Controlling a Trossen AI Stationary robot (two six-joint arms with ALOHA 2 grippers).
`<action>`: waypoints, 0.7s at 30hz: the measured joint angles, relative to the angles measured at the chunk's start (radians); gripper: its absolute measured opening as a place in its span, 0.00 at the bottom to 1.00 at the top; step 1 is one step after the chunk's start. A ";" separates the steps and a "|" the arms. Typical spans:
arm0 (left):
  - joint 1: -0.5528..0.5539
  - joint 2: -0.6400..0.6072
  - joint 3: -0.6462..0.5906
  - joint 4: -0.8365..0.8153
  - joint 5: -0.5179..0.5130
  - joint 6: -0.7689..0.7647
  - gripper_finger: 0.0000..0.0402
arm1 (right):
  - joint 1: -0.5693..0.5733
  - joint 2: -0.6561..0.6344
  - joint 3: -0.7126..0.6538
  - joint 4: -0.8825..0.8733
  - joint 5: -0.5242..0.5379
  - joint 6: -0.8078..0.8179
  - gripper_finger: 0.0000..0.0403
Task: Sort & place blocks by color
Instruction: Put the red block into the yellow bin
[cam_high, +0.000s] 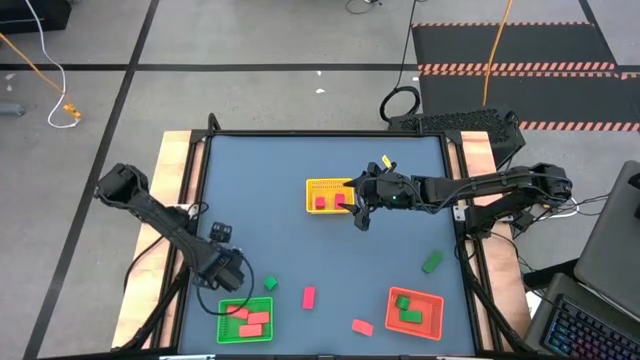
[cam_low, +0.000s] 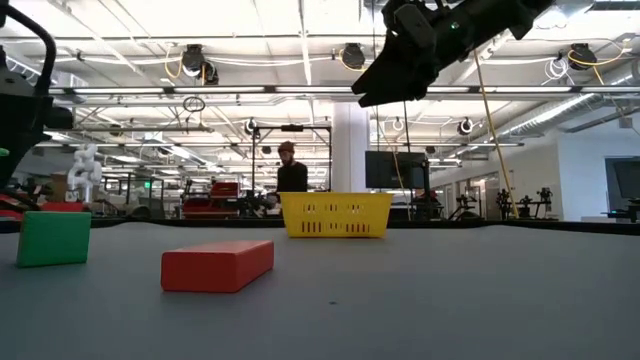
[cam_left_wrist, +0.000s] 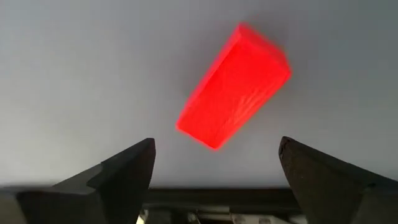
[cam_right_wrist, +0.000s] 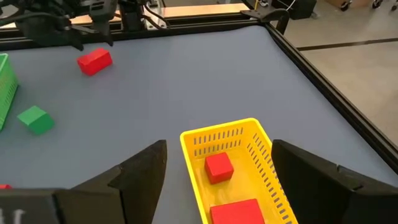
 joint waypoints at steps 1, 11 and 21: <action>-0.001 0.000 0.000 0.016 -0.010 0.011 0.84 | 0.000 0.000 0.000 0.000 0.000 -0.002 0.70; -0.013 0.000 -0.017 0.106 -0.038 0.088 0.76 | 0.000 0.000 0.000 0.001 0.000 -0.003 0.70; -0.008 0.000 -0.065 0.159 -0.027 0.088 0.55 | 0.000 0.000 0.000 0.001 0.000 -0.003 0.70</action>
